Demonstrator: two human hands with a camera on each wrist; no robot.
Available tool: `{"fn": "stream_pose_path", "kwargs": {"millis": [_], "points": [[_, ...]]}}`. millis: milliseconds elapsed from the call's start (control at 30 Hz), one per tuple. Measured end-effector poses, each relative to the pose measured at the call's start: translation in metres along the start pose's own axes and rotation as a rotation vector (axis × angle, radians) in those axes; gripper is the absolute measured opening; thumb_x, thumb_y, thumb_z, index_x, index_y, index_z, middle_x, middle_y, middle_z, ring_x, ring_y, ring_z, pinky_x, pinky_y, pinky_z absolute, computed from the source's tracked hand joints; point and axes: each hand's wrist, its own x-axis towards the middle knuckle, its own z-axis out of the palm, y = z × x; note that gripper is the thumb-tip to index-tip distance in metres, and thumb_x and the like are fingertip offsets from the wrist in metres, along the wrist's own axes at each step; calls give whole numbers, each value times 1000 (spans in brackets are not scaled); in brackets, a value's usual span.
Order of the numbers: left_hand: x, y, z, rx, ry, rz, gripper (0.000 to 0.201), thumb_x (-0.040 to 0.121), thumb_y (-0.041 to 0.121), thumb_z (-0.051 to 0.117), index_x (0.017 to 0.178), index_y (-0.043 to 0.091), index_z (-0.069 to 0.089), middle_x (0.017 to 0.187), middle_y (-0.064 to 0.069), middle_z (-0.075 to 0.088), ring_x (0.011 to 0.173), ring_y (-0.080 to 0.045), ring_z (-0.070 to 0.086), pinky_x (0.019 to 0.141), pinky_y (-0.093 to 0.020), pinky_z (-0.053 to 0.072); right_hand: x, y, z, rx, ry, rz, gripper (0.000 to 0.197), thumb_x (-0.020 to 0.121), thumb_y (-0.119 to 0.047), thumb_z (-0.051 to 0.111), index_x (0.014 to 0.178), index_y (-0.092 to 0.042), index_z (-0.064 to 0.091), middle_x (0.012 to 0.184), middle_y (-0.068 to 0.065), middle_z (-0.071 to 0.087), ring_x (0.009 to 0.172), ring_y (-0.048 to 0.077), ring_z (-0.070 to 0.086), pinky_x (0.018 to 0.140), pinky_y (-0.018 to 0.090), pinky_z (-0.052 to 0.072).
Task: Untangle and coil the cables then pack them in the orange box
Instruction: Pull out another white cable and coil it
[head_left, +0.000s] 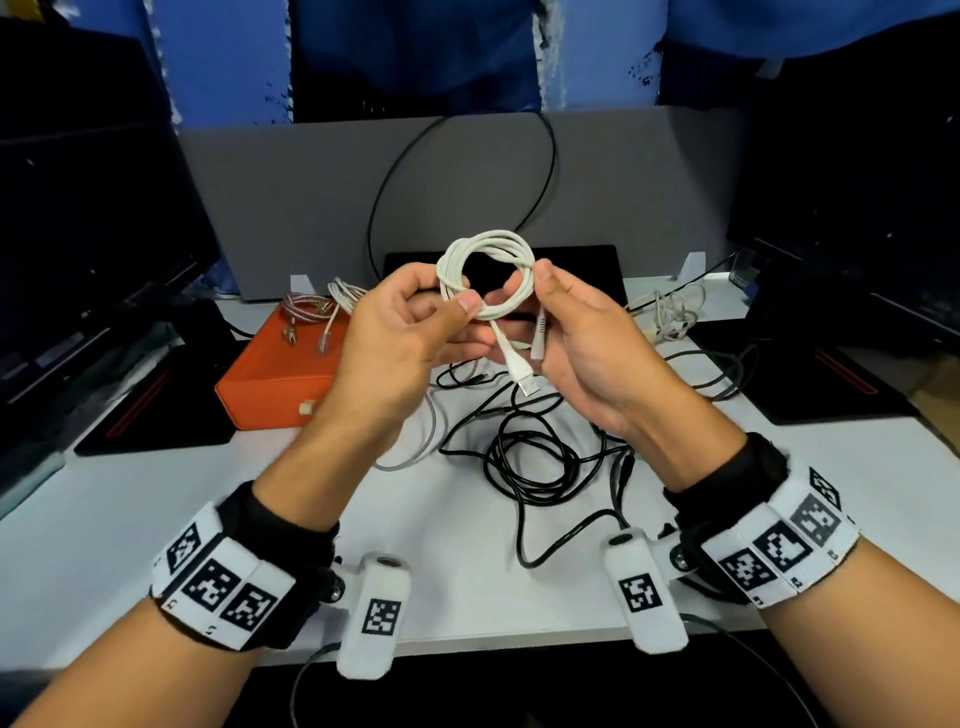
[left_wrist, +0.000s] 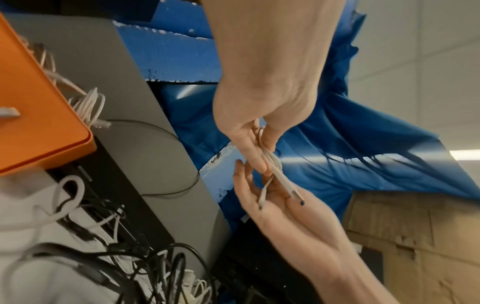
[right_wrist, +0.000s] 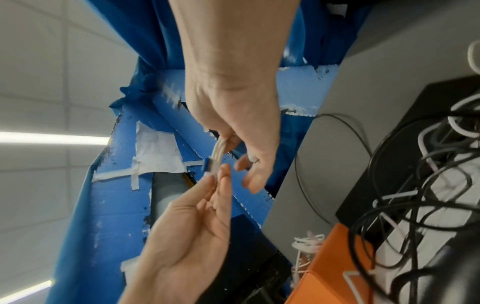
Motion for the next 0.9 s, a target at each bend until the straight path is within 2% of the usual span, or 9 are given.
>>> {"fn": "stream_pose_path", "kwargs": {"millis": [67, 167, 233, 300, 367, 500, 600, 700, 900], "points": [[0, -2, 2, 7, 15, 9, 12, 99, 4, 62, 111, 2, 62, 86, -14, 75, 74, -21, 74, 73, -33, 63, -1, -1, 1, 58, -8, 61, 33, 113, -31, 34, 104, -11, 59, 109, 21, 69, 90, 30, 73, 89, 51, 59], [3, -1, -3, 192, 9, 9, 17, 98, 10, 66, 113, 4, 63, 97, -16, 76, 81, -23, 74, 69, -32, 62, -2, -2, -2, -51, 2, 121, 34, 113, -34, 33, 108, -12, 58, 105, 19, 74, 83, 33, 77, 74, 43, 64], [6, -2, -12, 512, 34, 72, 22, 96, 24, 71, 116, 17, 66, 98, 1, 76, 82, -10, 70, 73, -29, 58, -2, -1, -6, -118, 4, 136, 35, 113, -34, 33, 109, -12, 60, 105, 19, 77, 78, 33, 77, 68, 39, 64], [8, -1, -20, 628, 56, 94, 32, 94, 38, 71, 124, 30, 62, 102, 10, 71, 79, -5, 66, 72, -25, 55, -3, 2, -6, -145, 2, 146, 35, 113, -33, 34, 111, -11, 62, 101, 19, 78, 74, 29, 77, 66, 37, 63], [11, 1, -24, 503, -6, 71, 35, 97, 34, 69, 130, 30, 59, 106, 4, 72, 77, -9, 69, 66, -27, 56, -4, 5, -4, -152, -23, 161, 35, 113, -32, 37, 114, -9, 63, 101, 20, 76, 72, 28, 76, 64, 36, 63], [13, 3, -27, 332, -6, 54, 19, 100, 9, 63, 116, 18, 69, 99, -2, 77, 78, -14, 72, 57, -25, 54, -5, 8, 1, -26, -115, 216, 35, 112, -28, 39, 124, -8, 64, 110, 22, 75, 79, 29, 77, 63, 33, 63], [16, 0, -31, 225, 22, 42, 19, 100, 8, 62, 115, 17, 70, 99, -4, 77, 88, -17, 74, 62, -28, 58, -6, 6, 1, 9, -153, 244, 36, 112, -25, 39, 130, -7, 63, 116, 20, 75, 85, 28, 77, 63, 31, 63], [19, 2, -36, 329, -23, 9, 19, 101, 20, 62, 118, 19, 71, 101, -5, 77, 87, -16, 74, 67, -33, 62, -5, 7, 0, -12, -132, 250, 35, 111, -23, 41, 132, -6, 62, 118, 21, 73, 83, 25, 77, 64, 30, 63], [33, 5, -64, 349, -34, -97, 17, 98, 9, 64, 112, 10, 74, 94, -13, 77, 71, -18, 68, 53, -26, 56, -8, 10, 1, -137, -143, 321, 34, 110, -28, 47, 133, -9, 62, 115, 16, 76, 98, 33, 76, 77, 37, 65]]}}
